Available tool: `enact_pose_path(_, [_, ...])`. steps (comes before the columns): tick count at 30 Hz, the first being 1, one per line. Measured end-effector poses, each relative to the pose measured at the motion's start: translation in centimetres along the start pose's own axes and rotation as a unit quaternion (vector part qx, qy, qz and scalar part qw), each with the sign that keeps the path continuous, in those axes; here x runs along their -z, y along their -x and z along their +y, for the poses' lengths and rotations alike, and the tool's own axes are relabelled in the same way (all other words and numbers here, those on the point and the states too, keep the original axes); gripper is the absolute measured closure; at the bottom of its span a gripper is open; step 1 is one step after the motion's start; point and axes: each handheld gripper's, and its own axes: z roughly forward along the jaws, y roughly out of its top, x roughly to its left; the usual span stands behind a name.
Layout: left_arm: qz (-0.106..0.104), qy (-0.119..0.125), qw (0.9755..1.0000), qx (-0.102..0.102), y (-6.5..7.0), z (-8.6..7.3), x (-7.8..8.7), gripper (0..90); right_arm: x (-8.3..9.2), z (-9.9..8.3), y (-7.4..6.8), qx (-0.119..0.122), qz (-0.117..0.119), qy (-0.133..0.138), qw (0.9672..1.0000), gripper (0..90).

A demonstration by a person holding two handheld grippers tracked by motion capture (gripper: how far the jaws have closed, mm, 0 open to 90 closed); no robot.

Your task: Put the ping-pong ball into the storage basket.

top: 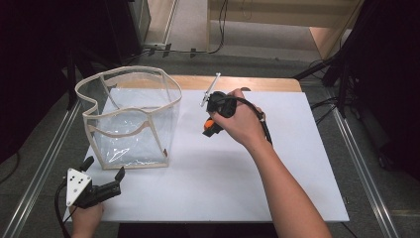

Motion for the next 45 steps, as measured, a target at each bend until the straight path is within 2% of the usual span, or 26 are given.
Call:
enact_pose_path(8, [-0.001,0.002,1.0,0.002,0.0,0.0,0.0,0.0,-0.6,0.9,0.1,0.005,0.003,-0.003,1.0,48.1])
enact_pose_path(15, [0.0,0.001,1.0,0.001,0.0,0.0,0.0,0.0,-0.3,1.5,0.1,0.009,0.007,-0.002,0.9999,48.1])
enact_pose_path(20, [0.0,0.0,1.0,0.002,0.0,0.0,0.0,0.0,0.2,2.1,0.0,0.016,0.007,0.004,0.9998,48.1])
enact_pose_path(25, [0.0,0.001,1.0,0.003,-0.1,0.0,0.0,0.0,0.6,2.6,-0.1,0.016,0.004,-0.001,0.9999,48.2])
enact_pose_path(28, [0.0,0.001,1.0,0.003,-0.1,0.0,0.0,0.0,1.0,3.0,-0.2,0.019,0.012,-0.002,0.9998,48.3])
enact_pose_path(39, [0.0,0.001,1.0,0.003,-0.1,0.0,0.0,0.0,2.0,4.0,-0.4,0.022,0.008,0.004,0.9997,48.3])
enact_pose_path(45, [-0.001,0.002,1.0,0.003,-0.1,0.0,0.0,0.0,2.5,4.5,-0.4,0.032,0.007,0.002,0.9995,48.3])
